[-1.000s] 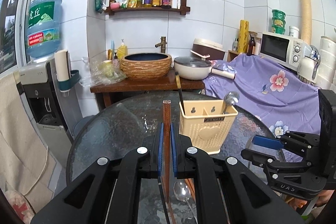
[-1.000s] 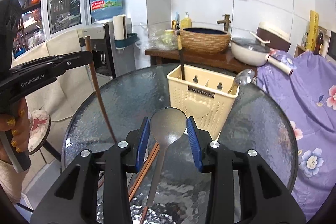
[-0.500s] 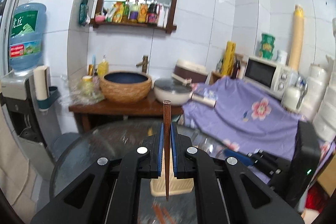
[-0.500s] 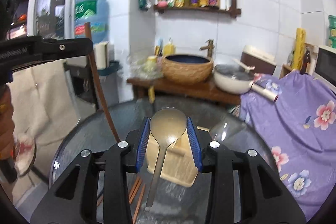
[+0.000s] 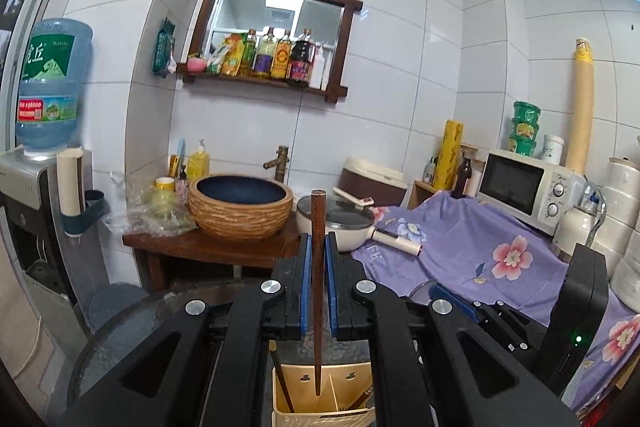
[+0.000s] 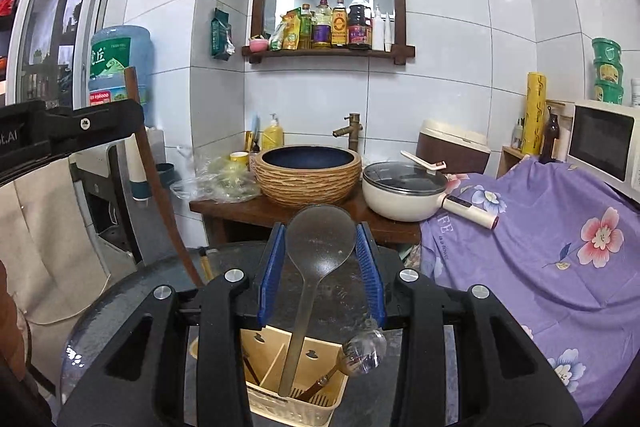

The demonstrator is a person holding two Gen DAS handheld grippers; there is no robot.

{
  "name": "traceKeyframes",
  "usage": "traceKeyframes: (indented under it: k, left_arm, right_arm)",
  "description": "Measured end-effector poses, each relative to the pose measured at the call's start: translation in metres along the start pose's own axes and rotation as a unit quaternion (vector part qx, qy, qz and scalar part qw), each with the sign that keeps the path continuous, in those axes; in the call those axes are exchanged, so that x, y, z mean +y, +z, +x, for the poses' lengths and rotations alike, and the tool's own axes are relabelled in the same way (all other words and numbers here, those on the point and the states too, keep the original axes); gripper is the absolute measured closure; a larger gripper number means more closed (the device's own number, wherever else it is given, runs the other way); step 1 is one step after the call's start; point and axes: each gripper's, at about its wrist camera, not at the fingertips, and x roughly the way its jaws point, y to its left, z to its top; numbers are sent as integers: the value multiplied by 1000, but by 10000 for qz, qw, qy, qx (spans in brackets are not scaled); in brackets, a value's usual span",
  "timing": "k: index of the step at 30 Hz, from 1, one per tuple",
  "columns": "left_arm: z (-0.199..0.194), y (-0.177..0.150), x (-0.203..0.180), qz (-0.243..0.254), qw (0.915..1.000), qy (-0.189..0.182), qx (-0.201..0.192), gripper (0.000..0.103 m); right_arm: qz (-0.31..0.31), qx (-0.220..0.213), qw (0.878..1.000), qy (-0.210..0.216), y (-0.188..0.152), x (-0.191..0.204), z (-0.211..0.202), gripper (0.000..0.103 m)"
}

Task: Organize utensils
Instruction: 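Lift the wooden chopstick with the left tool while the right tool carries the clear spoon toward the basket, then lower the wooden chopstick into the basket with the left tool while the right tool lowers the clear spoon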

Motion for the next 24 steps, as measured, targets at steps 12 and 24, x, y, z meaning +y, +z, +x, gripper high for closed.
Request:
traceKeyframes:
  k: [12,24]
  left_arm:
    - [27,-40,18,-38,9992,123,375,96]
    - [31,-50,23,-8,9989,135,442,96]
  right_arm:
    - [184,-12,9998,33,-29,-6,15,66]
    - [-169,-310,9992,-201,-26,5,15,66]
